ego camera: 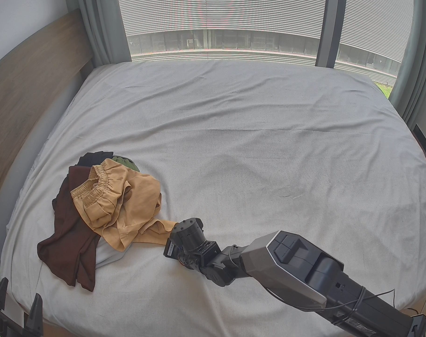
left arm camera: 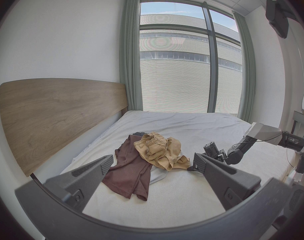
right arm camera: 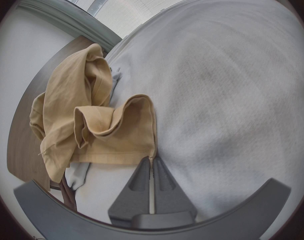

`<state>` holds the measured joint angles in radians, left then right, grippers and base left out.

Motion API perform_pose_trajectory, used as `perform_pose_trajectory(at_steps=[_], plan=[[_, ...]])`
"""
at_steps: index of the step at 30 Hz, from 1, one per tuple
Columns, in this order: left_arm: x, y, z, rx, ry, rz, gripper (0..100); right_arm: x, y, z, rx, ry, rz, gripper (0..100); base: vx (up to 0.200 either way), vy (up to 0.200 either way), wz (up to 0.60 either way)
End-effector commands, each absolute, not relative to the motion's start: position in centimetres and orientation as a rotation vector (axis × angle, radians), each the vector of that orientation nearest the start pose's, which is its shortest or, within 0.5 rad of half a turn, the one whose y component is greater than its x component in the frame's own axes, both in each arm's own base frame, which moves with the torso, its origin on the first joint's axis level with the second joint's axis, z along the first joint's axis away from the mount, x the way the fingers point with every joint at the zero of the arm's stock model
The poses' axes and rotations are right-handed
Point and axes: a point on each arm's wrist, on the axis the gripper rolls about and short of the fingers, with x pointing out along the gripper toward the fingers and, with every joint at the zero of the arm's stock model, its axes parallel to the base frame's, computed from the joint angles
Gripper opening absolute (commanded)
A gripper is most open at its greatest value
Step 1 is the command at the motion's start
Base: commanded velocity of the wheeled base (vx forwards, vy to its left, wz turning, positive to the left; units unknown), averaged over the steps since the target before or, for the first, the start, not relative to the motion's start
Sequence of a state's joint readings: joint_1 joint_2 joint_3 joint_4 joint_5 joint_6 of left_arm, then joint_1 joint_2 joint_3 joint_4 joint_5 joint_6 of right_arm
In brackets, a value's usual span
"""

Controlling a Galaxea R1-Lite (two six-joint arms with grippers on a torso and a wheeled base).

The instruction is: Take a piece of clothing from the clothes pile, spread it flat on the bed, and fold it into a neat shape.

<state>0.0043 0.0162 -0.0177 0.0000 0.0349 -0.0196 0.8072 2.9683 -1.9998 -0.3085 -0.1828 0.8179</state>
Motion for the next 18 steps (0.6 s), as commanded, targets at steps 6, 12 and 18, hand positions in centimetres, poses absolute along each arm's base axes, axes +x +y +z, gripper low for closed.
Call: perform_pose_trajectory(at_steps=[6, 12, 18], plan=[[-2.2, 0.1, 7.6, -0.020, 0.006, 0.040, 100, 38.0, 39.1, -5.8, 0.493, 0.707, 0.356, 0, 0.000, 0.000, 0.00], [-2.2, 0.1, 7.6, -0.020, 0.006, 0.038, 100, 38.1, 39.3, -0.6, 0.531, 0.627, 0.405, 0, 0.000, 0.000, 0.00], [-2.2, 0.1, 7.6, -0.018, 0.006, 0.038, 100, 36.6, 37.8, -0.9, 0.484, 0.688, 0.388, 0, 0.000, 0.000, 0.00]])
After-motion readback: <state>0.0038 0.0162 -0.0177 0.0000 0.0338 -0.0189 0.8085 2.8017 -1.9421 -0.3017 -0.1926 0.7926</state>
